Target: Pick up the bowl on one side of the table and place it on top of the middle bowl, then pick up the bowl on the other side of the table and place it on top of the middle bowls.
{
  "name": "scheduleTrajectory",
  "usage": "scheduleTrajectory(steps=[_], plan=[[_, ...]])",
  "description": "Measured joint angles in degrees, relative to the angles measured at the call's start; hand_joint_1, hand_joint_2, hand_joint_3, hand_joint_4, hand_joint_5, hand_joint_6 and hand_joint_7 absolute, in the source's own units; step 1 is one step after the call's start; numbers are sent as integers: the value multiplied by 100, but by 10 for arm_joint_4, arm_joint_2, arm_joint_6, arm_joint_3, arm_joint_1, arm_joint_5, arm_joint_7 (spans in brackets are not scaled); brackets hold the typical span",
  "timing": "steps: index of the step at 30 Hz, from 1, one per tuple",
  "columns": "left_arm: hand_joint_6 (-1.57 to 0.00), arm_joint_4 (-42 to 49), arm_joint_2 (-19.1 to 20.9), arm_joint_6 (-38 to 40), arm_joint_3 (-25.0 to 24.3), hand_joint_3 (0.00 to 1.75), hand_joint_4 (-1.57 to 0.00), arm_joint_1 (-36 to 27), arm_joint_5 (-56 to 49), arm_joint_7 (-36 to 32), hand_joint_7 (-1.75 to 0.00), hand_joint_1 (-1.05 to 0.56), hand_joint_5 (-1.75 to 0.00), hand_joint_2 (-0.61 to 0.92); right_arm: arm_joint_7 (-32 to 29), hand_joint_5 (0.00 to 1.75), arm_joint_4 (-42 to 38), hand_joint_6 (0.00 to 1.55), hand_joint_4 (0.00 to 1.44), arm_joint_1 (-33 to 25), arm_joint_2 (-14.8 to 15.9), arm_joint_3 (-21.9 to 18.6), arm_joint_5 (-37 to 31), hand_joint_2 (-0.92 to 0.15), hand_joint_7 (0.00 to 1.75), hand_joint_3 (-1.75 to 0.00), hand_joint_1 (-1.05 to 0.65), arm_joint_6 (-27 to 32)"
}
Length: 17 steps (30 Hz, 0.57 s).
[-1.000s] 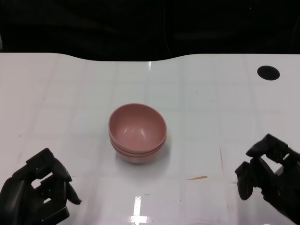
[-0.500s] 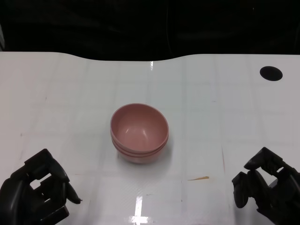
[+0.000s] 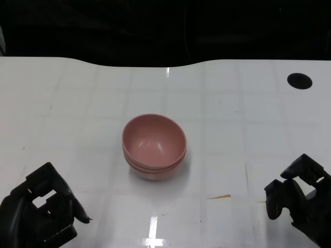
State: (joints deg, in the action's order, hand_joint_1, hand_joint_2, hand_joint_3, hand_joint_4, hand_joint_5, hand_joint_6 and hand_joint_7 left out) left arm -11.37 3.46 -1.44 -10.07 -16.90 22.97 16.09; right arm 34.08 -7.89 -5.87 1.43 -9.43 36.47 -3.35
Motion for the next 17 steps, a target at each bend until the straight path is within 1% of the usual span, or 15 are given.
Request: scheduleTrajectory(steps=[6,11,14,17], plan=[[-77,0,0,0,0,143,-98,0,4,0,-175,28,-175,72,6,173,3,79,86,0,-1,-1,-9,-61,143,-113,-7,-3],[-76,0,-2,-1,0,143,-97,0,5,1,-175,29,-175,73,12,173,3,79,86,0,-9,-1,-19,-62,143,-112,-6,-14],[-76,0,-2,-2,-2,142,-97,0,5,1,-175,28,-175,72,9,173,3,78,85,-3,-9,-1,-27,-63,142,-107,-7,-14],[-76,1,-3,-2,-4,141,-97,0,5,1,-175,28,-175,72,7,173,4,79,85,-6,-9,0,-33,-64,141,-106,-7,-14]])
